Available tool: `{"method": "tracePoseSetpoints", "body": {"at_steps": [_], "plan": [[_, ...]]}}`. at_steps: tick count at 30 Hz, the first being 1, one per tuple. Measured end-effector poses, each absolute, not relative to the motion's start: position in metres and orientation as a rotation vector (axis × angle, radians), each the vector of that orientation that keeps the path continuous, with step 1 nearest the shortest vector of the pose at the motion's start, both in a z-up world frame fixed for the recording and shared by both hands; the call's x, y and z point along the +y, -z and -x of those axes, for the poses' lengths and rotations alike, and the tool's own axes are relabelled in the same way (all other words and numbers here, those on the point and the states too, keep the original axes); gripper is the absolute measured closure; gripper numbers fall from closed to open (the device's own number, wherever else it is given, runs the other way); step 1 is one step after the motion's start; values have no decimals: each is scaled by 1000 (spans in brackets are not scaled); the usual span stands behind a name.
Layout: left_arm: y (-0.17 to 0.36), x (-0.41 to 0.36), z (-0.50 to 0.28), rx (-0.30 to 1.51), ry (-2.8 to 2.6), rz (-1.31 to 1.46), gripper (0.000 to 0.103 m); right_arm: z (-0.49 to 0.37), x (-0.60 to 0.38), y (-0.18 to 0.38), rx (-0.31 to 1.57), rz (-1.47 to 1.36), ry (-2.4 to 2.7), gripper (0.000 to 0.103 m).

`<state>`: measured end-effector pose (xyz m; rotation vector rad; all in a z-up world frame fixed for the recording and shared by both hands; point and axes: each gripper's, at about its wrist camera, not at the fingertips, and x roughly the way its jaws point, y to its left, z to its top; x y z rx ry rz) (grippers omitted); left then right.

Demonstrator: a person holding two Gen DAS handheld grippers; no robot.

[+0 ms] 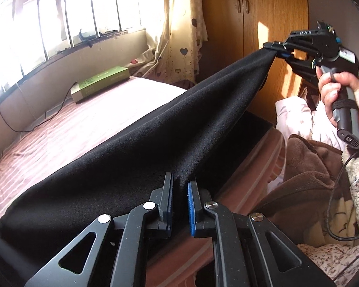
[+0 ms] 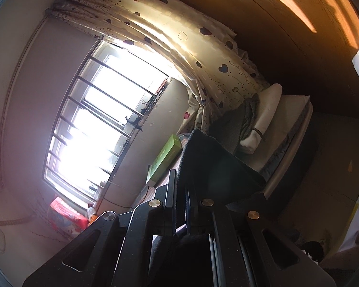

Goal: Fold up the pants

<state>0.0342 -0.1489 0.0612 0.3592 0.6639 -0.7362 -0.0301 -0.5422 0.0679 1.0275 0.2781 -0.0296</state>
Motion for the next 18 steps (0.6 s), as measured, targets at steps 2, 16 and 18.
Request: {"method": "tracePoseSetpoints", "body": {"at_steps": [2, 16, 18], "plan": [[-66, -142, -30, 659, 758, -333, 64, 34, -542, -57, 302, -1027, 51, 98], [-24, -149, -25, 800, 804, -352, 64, 50, -563, 64, 522, -1281, 95, 98], [-26, -150, -30, 809, 808, -337, 64, 41, -568, 59, 519, -1288, 82, 98]]}}
